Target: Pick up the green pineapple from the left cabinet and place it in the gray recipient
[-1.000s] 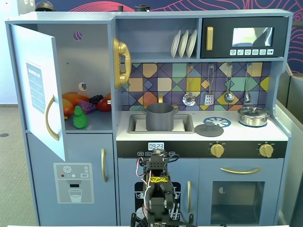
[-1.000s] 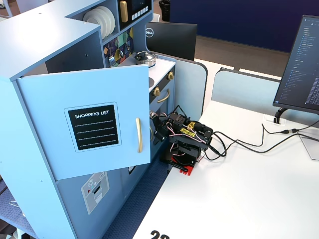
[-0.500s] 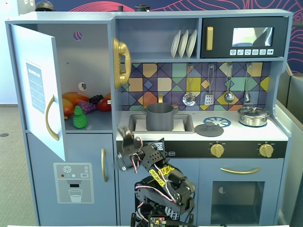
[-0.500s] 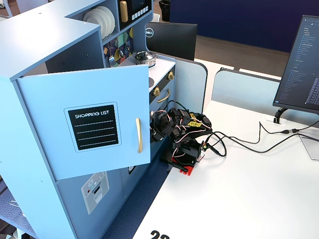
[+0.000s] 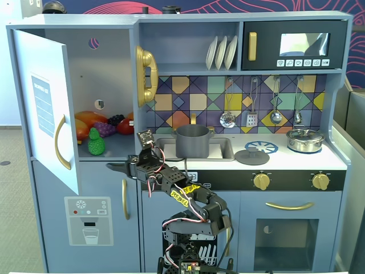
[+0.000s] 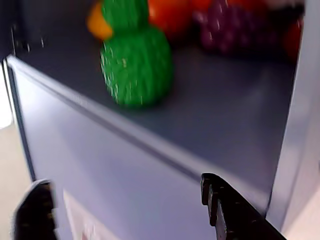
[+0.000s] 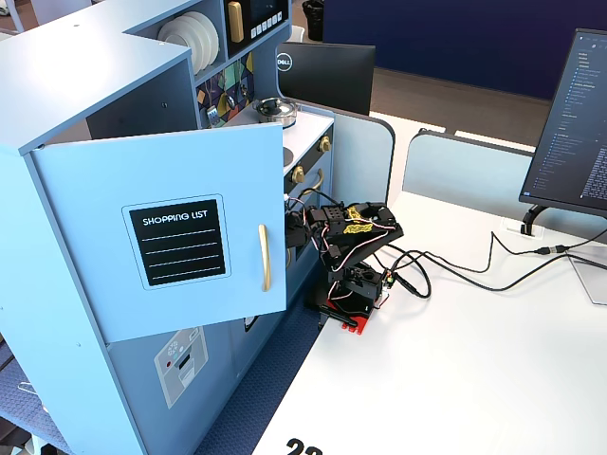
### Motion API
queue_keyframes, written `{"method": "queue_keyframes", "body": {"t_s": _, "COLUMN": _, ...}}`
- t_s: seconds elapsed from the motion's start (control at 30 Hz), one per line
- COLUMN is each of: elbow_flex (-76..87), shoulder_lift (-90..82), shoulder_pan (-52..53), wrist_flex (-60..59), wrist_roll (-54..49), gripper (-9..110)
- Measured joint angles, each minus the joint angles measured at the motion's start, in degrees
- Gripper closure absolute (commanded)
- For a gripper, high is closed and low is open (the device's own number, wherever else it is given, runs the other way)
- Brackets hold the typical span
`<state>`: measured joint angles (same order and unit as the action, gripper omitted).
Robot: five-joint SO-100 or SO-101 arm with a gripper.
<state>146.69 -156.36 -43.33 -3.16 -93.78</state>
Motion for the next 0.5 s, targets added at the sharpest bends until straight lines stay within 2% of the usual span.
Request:
{"method": "queue_keyframes", "body": {"t_s": 0.2, "elbow_flex": -4.5, "shoulder_lift": 4.7, "shoulder_pan": 1.2, "wrist_flex": 4.7, "wrist_roll": -0.8, "gripper": 63}}
{"method": "queue_keyframes", "body": {"t_s": 0.5, "elbow_flex": -7.8, "shoulder_lift": 10.5, "shoulder_pan": -2.4, "wrist_flex": 6.6, "wrist_roll": -2.1, "gripper": 61}}
